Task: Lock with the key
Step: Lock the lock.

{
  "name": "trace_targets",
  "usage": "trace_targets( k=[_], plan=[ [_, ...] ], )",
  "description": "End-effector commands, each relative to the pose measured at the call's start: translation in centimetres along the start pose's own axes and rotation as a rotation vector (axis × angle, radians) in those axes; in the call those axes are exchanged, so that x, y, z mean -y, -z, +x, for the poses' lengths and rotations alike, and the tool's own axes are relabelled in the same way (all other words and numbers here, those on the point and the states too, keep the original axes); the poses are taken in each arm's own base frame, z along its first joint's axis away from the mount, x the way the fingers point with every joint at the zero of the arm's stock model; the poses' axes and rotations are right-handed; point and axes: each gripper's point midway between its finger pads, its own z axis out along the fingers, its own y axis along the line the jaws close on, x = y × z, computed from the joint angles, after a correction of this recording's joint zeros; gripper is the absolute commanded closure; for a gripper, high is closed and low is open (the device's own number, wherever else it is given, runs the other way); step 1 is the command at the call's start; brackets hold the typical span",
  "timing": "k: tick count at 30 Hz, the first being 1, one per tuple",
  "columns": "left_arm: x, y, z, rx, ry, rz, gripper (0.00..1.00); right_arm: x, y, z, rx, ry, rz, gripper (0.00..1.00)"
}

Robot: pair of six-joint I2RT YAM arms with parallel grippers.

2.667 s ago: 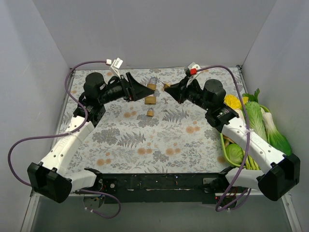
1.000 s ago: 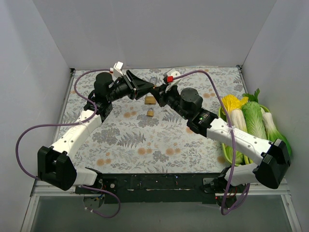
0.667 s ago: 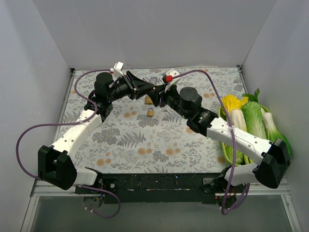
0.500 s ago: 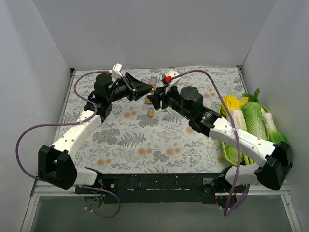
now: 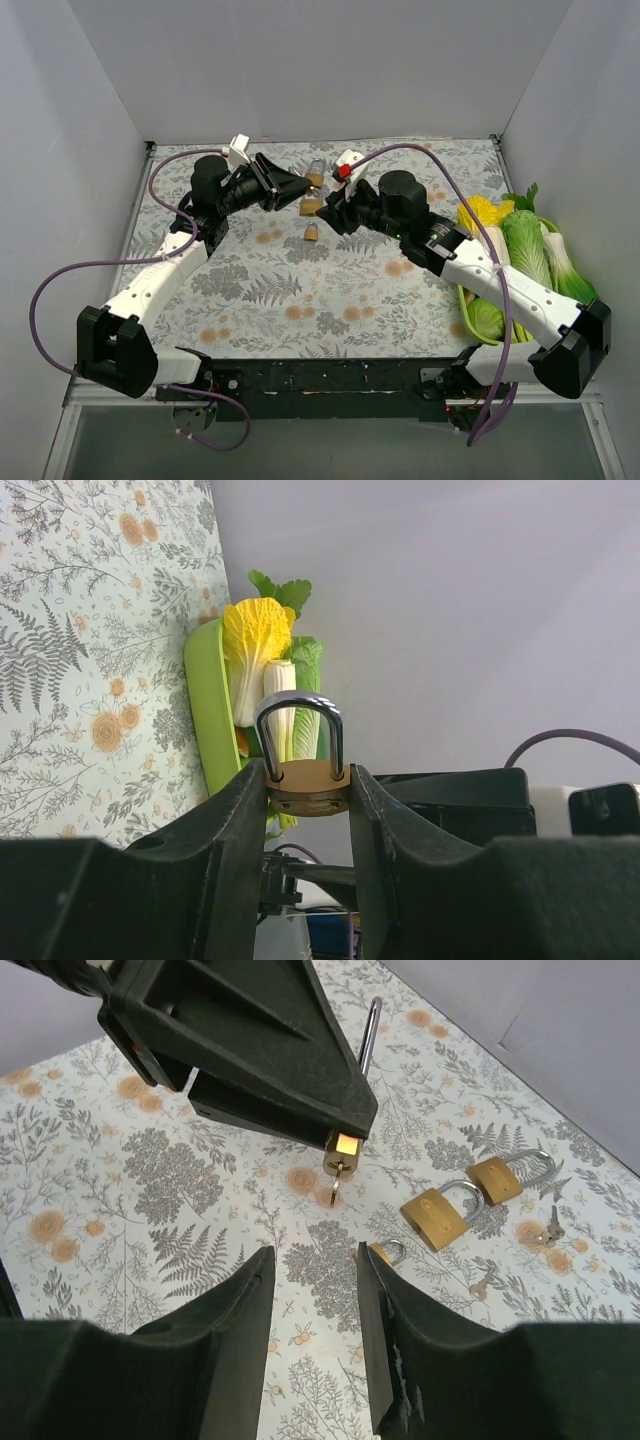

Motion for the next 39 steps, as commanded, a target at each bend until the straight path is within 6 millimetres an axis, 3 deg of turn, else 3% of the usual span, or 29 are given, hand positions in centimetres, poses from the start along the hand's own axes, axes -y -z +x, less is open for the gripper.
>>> trace_targets(
  k=[1, 13, 17, 25, 28, 29, 35, 39],
  plan=[
    [2.1, 1.4, 0.5, 0.004, -0.063, 0.045, 1.0, -0.4, -0.1, -2.4, 0.044, 0.039, -0.033, 0.55],
    [1.1, 1.3, 1.2, 0.004, -0.072, 0.017, 1.0, 0.4, -1.3, -4.0, 0.069, 0.07, -0.003, 0.5],
    [1.1, 1.2, 1.2, 0.002, -0.071, 0.016, 1.0, 0.4, -1.8, -3.7, 0.054, 0.075, -0.001, 0.65],
    [1.1, 0.9, 1.2, -0.003, -0.066, 0.021, 1.0, 0.6, -2.4, -2.9, 0.014, 0.089, 0.011, 0.72],
    [0.9, 0.8, 1.2, -0.003, -0.064, 0.017, 1.0, 0.5, -2.4, -2.8, 0.012, 0.089, 0.006, 0.85],
    [0.9, 0.8, 1.2, -0.003, -0.064, 0.017, 1.0, 0.5, -2.4, -2.8, 0.01, 0.089, 0.006, 0.98],
    [0.4, 0.5, 0.0, 0.056, -0.084, -0.006, 1.0, -0.1, -1.6, -2.7, 0.016, 0.099, -0.007, 0.99],
    [-0.1, 0.0, -2.6, 0.127, -0.068, -0.021, 1.0, -1.3, -0.9, -1.0, -0.007, 0.081, -0.026, 0.99]
  ],
)
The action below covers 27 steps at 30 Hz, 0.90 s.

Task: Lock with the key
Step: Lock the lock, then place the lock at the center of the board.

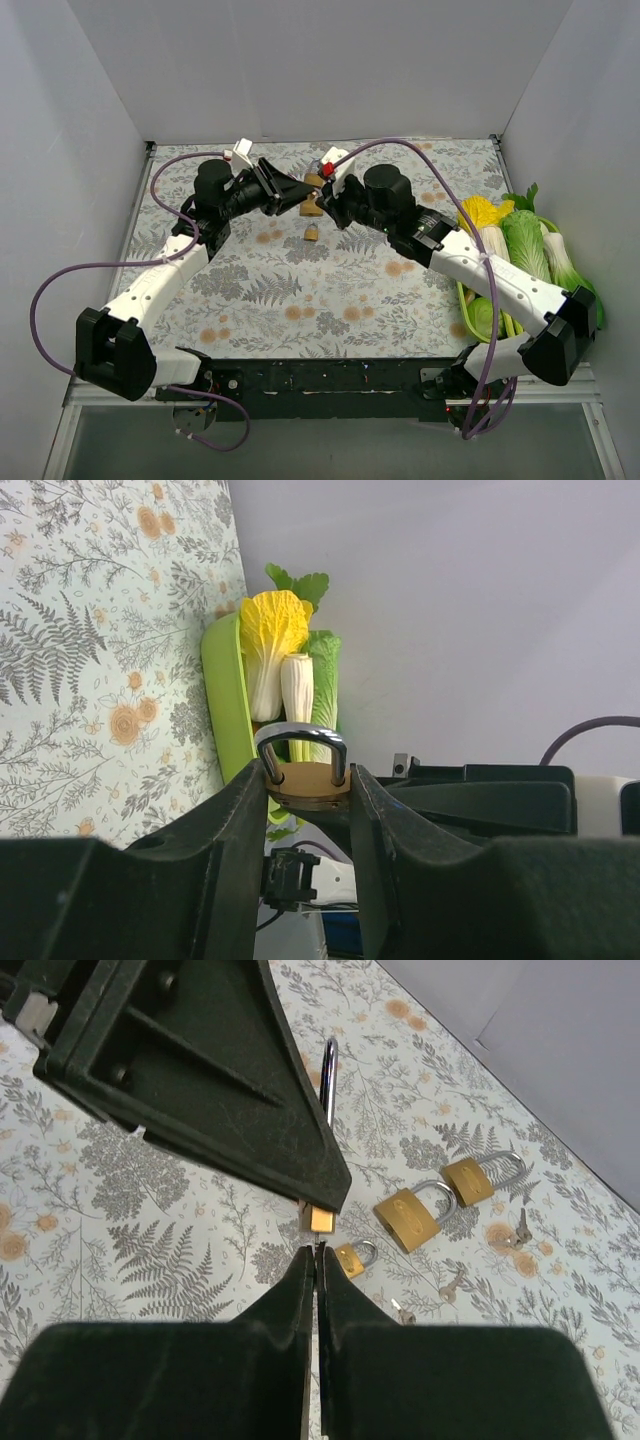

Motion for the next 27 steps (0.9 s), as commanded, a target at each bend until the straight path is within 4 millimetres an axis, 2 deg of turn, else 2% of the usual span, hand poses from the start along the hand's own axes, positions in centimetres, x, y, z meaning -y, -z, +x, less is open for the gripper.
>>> trace_targets(
  k=[1, 6, 9, 10, 13, 14, 16, 17, 19, 21, 22, 24, 25, 27],
  plan=[
    [0.6, -0.3, -3.8, 0.128, -0.029, 0.007, 1.0, -1.5, 2.1, -1.4, 0.06, 0.0, -0.024, 0.99],
    [-0.5, -0.3, -7.1, 0.201, -0.016, -0.027, 1.0, -1.6, 3.0, 0.1, 0.026, -0.062, 0.003, 0.99],
    [-1.2, -0.1, -7.5, 0.195, -0.062, -0.051, 1.0, -2.1, 3.5, 2.0, -0.016, -0.144, 0.006, 0.99],
    [-1.6, -0.1, -7.4, 0.186, -0.082, -0.071, 1.0, -1.8, 3.7, 3.4, -0.044, -0.196, 0.04, 0.99],
    [-4.0, 0.4, -5.7, 0.103, -0.165, -0.16, 1.0, -1.7, 3.7, 6.3, -0.106, -0.279, 0.055, 0.99],
    [-5.0, 0.7, -4.7, 0.058, -0.166, -0.191, 1.0, -1.3, 3.7, 8.3, -0.146, -0.344, 0.079, 0.99],
    [-6.5, 1.1, -3.0, -0.004, -0.205, -0.21, 1.0, -1.6, 3.3, 10.5, -0.196, -0.424, 0.055, 0.99],
    [-7.5, 1.4, -2.0, -0.047, -0.192, -0.24, 1.0, -1.2, 3.2, 12.5, -0.232, -0.489, 0.075, 0.99],
    [-9.0, 1.3, -0.3, -0.12, -0.237, -0.282, 1.0, -1.1, 2.5, 14.5, -0.274, -0.539, 0.069, 0.99],
    [-10.8, 1.6, 1.6, -0.194, -0.232, -0.346, 1.0, -0.4, 2.1, 16.3, -0.309, -0.59, 0.091, 0.99],
    [-11.5, 1.7, 2.2, -0.215, -0.23, -0.364, 1.0, -0.5, 1.6, 17.4, -0.334, -0.613, 0.079, 0.99],
    [-13.0, 1.9, 3.4, -0.251, -0.237, -0.403, 1.0, 0.4, 0.9, 18.3, -0.328, -0.631, 0.091, 0.99],
    [-13.5, 1.9, 3.8, -0.263, -0.236, -0.413, 1.0, 0.4, 0.4, 19.6, -0.36, -0.646, 0.08, 0.99],
    [-14.7, 1.7, 4.8, -0.298, -0.241, -0.448, 1.0, 1.0, -0.2, 20.2, -0.373, -0.694, 0.075, 0.99]
  ],
)
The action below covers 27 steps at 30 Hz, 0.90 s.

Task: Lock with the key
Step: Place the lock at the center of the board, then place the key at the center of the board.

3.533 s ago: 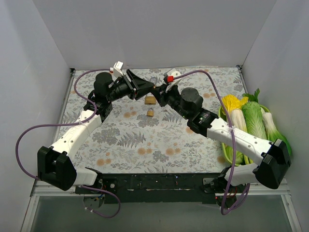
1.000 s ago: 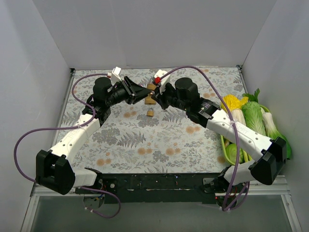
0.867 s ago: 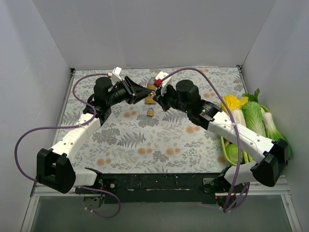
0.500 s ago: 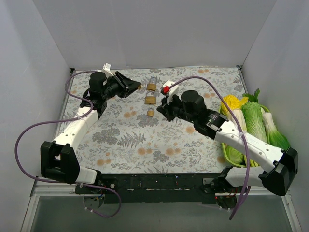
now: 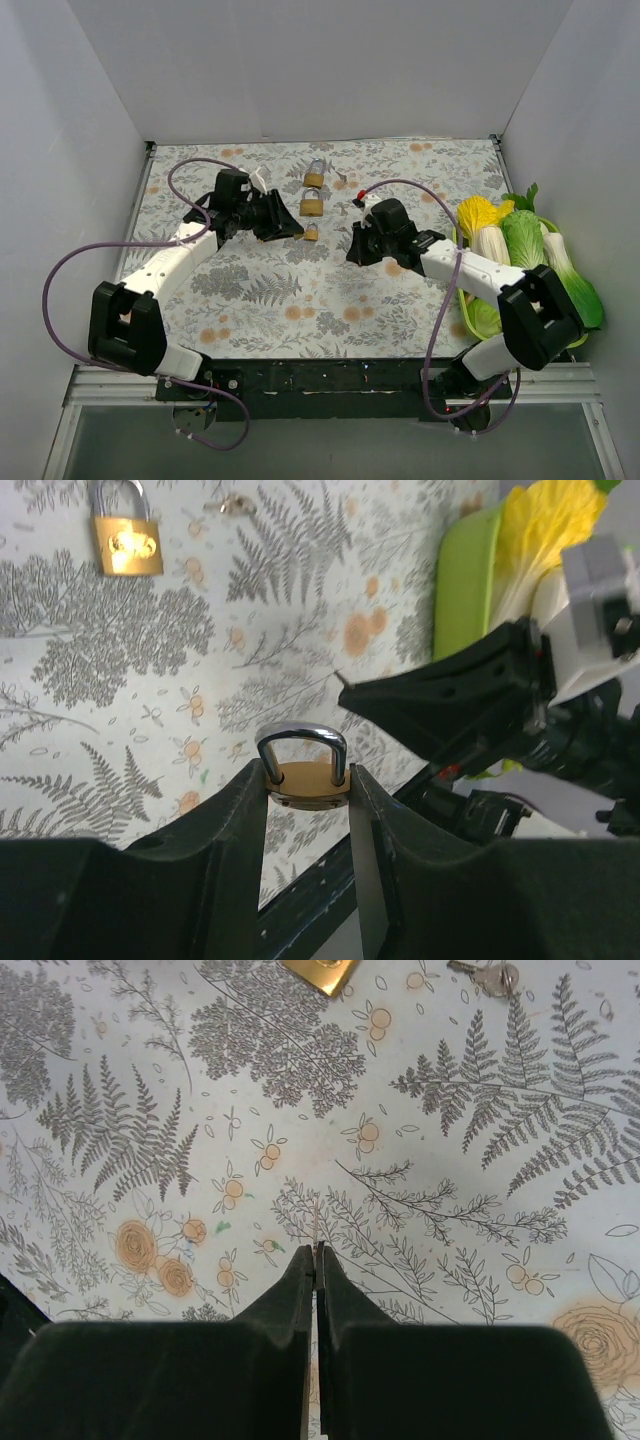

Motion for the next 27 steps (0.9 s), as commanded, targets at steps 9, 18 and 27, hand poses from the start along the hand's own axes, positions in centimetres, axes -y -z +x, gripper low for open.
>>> trace_targets(
  k=[9, 18, 27],
  plan=[
    [-3.7, -4.6, 6.7, -0.229, -0.135, -0.21, 1.0, 1.0, -4.8, 0.4, -0.067, -0.164, -0.08, 0.99],
    [-6.7, -7.0, 8.9, -0.362, -0.102, -0.333, 1.0, 2.3, -6.2, 1.9, -0.104, -0.255, -0.044, 0.99],
    [-8.8, -8.8, 9.2, -0.431, -0.124, -0.426, 0.99, 2.7, -7.1, 3.4, -0.16, -0.311, -0.023, 0.9]
  ],
)
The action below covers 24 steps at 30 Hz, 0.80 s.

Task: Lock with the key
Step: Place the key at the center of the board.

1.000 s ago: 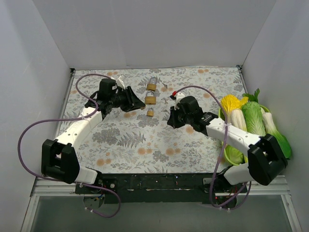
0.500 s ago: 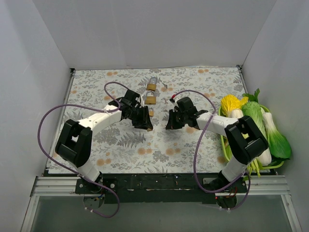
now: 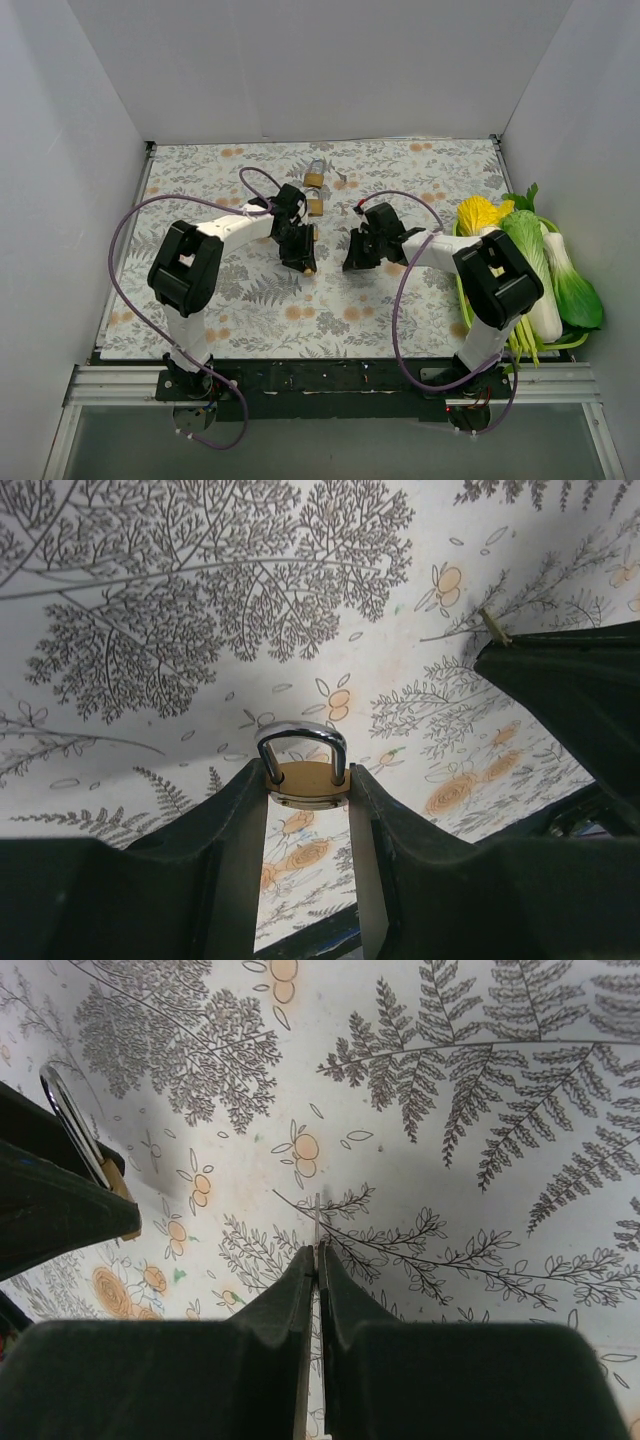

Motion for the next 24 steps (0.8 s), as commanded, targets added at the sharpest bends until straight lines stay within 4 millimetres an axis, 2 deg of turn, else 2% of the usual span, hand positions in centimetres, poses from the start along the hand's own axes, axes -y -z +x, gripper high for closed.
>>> trace_targets(
  k=[1, 3, 7, 13, 15, 21, 22, 23, 24],
  plan=[
    [0.2, 0.2, -1.0, 0.006, -0.04, -0.037, 0.99, -0.8, -0.5, -0.8, 0.005, -0.048, -0.024, 0.9],
    [0.1, -0.5, -0.9, -0.015, -0.042, -0.048, 0.99, -0.6, -0.7, -0.5, -0.008, -0.065, -0.017, 0.89],
    [-1.0, -1.5, -0.6, -0.039, -0.044, -0.105, 0.98, -0.7, -0.9, -0.5, -0.014, -0.07, -0.025, 0.75],
    [-1.6, -2.7, -0.8, -0.056, -0.029, -0.136, 0.95, -0.6, -0.9, -0.2, -0.028, -0.072, -0.021, 0.73],
    [-2.1, -2.9, -0.9, -0.056, -0.023, -0.157, 0.94, -0.4, -0.6, 0.6, -0.054, -0.084, -0.009, 0.72],
    [-2.8, -3.5, -1.2, -0.057, -0.014, -0.197, 0.83, -0.8, 0.6, 0.4, -0.056, -0.077, -0.011, 0.5],
    [-2.9, -3.5, -1.2, -0.058, -0.014, -0.205, 0.81, -0.8, 0.7, 0.3, -0.052, -0.068, -0.011, 0.42],
    [-3.0, -3.6, -1.2, -0.061, -0.012, -0.209, 0.78, -0.9, 1.0, 0.2, -0.048, -0.058, -0.012, 0.37],
    [-3.2, -3.7, -1.0, -0.065, -0.014, -0.217, 0.69, -1.0, 1.4, -0.3, -0.03, -0.046, -0.01, 0.33]
  ],
)
